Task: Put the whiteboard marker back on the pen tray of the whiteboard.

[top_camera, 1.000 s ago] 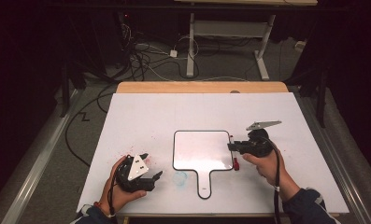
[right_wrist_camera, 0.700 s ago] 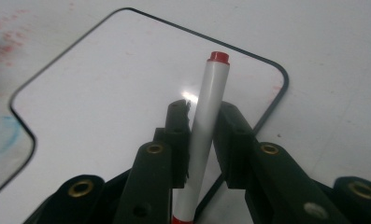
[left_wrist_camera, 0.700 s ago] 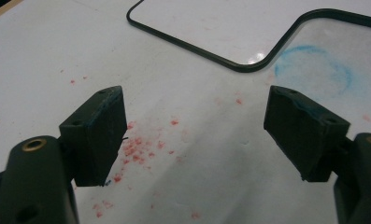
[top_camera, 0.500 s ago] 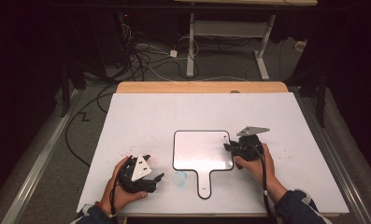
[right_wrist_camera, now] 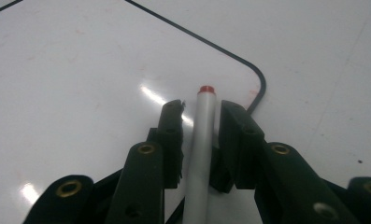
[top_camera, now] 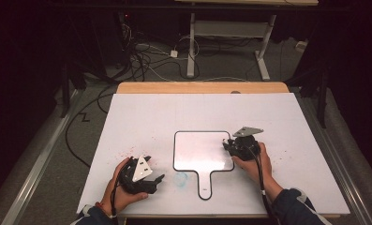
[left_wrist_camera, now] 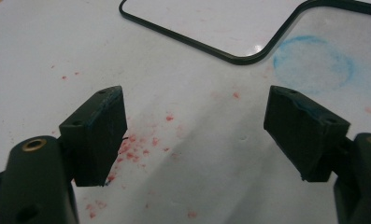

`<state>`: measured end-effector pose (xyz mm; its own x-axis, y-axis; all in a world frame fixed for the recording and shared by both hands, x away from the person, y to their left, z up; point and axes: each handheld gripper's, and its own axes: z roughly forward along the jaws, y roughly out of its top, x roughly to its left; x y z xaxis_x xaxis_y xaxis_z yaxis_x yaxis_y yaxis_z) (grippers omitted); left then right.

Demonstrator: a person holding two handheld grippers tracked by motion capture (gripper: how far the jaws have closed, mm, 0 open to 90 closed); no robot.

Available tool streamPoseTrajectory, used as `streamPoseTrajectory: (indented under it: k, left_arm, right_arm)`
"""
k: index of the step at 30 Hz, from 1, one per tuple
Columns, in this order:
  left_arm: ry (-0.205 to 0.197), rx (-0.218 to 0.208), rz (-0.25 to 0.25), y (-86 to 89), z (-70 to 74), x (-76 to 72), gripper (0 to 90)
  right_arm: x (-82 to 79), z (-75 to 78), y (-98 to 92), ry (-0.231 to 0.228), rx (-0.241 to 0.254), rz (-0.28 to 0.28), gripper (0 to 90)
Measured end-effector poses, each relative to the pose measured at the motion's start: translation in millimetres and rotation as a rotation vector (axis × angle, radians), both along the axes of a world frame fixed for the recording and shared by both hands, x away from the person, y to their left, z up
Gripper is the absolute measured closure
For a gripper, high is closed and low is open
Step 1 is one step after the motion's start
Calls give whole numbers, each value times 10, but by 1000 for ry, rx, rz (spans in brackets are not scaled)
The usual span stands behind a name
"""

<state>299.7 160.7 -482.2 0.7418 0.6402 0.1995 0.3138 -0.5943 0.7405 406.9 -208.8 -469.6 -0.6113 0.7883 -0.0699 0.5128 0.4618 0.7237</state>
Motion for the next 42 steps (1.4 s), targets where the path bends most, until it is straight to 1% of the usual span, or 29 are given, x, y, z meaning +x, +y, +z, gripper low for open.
streamPoseTrajectory:
  k: [2, 9, 10, 14, 18, 23, 25, 28, 31, 35, 39, 42]
  left_arm:
    - [1, 0, 0, 3, -2, 2, 202]
    - [2, 4, -1, -1, -6, 5, 202]
    - [3, 3, -1, -1, -6, 5, 202]
    - [3, 4, -1, 0, -5, 4, 202]
    - [5, 5, -4, -4, -8, 6, 202]
    - [7, 6, -4, -1, -9, 7, 202]
    - [7, 6, -5, -3, -10, 6, 202]
    - [5, 5, -7, -3, -8, 3, 202]
    - [5, 4, -6, 0, -5, 3, 202]
    - [2, 3, -5, 3, -3, 0, 202]
    - [-4, 4, -1, 6, 2, -1, 202]
    - [-6, 5, 5, 7, 4, -1, 202]
  right_arm:
    - [13, 3, -21, -4, 3, -12, 678]
    - [58, -3, -91, 0, 26, -58, 672]
    - [63, -2, -99, -1, 21, -65, 666]
    - [89, -4, -137, 5, 38, -77, 675]
    - [120, 15, -156, 0, 50, -83, 699]
    - [139, 16, -170, 11, 56, -83, 689]
    - [143, 20, -171, 6, 56, -80, 697]
    - [139, 32, -180, 0, 63, -77, 677]
    - [128, 66, -193, -12, 72, -71, 666]
    - [108, 127, -218, -39, 81, -66, 651]
    - [79, 209, -238, -81, 85, -53, 606]
    - [41, 287, -249, -120, 88, -26, 571]
